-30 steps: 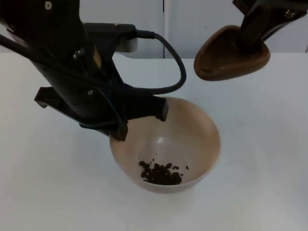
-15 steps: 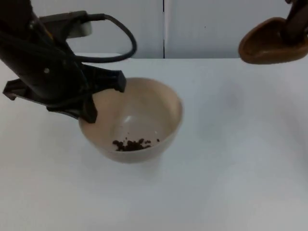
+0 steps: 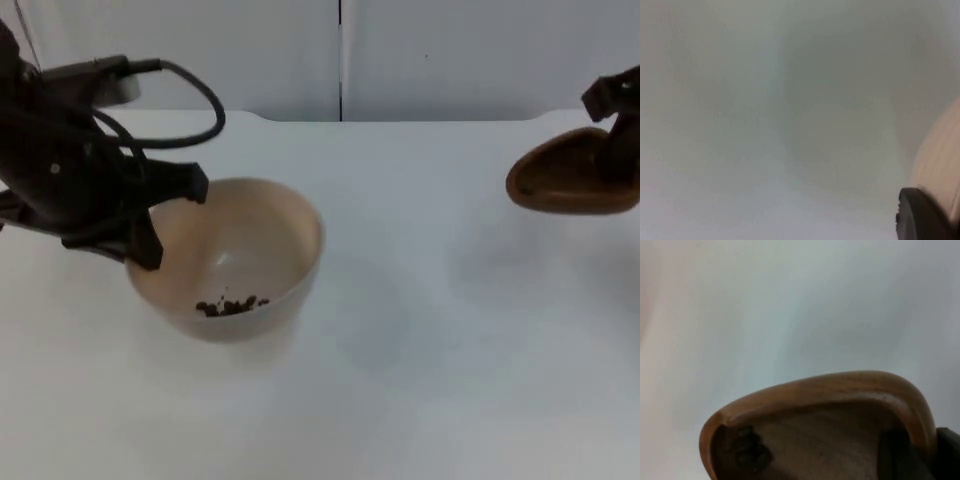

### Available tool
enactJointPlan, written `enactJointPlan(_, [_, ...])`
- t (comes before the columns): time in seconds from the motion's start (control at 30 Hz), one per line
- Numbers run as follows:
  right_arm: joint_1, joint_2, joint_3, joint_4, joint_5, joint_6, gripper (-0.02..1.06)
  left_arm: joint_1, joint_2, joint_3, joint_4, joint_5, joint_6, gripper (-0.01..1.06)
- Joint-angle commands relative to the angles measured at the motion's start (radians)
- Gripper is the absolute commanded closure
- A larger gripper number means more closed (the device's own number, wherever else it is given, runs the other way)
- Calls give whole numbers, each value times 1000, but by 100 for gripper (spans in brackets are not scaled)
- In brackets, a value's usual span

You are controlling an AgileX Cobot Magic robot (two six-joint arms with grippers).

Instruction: Pick up the bowl with the left hand and pour the coffee beans from the cup into the bowl with the right hand.

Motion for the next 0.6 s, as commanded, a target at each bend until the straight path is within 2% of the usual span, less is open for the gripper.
enactJointPlan(0.0, [-5, 6, 18, 11, -46, 13, 105, 2, 32, -4, -23, -26, 22, 105])
enactJointPlan(0.2, [-5, 109, 19, 11, -59, 24, 105, 2, 101, -4, -32, -44, 37, 105])
enactJointPlan(0.57, [-5, 254, 19, 13, -155, 54, 105, 2, 129, -2, -29, -81, 63, 105])
